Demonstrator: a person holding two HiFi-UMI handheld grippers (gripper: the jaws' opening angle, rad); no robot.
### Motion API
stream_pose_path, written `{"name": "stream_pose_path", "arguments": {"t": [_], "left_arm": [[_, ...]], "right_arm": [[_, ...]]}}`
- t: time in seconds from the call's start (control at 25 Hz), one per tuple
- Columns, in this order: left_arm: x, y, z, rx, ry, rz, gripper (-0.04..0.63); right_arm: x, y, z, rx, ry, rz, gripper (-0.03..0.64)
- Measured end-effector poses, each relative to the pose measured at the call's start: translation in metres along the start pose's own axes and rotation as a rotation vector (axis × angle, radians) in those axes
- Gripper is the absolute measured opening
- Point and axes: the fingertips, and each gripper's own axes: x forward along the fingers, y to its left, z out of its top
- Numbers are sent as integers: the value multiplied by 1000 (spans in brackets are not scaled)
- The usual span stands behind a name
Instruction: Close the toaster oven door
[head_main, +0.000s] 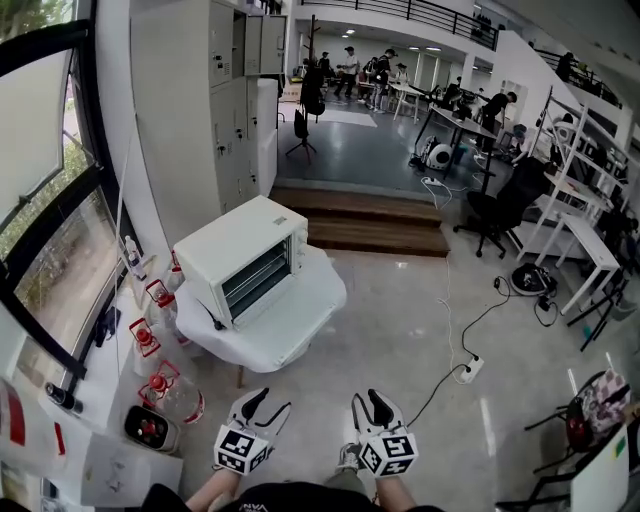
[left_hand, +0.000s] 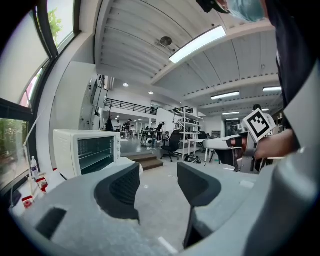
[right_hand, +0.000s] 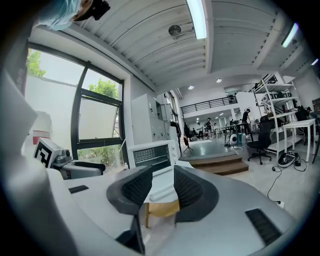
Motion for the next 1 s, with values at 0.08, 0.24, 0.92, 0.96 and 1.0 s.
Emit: {"name": "stream_pose_path", "arguments": {"t": [0.08, 0.24, 0.92, 0.96, 1.0], "left_arm": [[14, 3, 2, -1, 1, 22, 232], [43, 8, 9, -10, 3, 91, 232], [148, 8, 11, -73, 34, 446, 233], [150, 9, 10, -78, 34, 467, 233], [152, 9, 10, -82, 34, 486, 233]], "right_arm": [[11, -12, 2, -4, 8, 16, 123], [35, -40, 4, -13, 42, 70, 131], [130, -156, 16, -96, 124, 357, 137], [133, -159, 16, -103, 126, 373, 137], [138, -162, 16, -111, 127, 388, 137]]}}
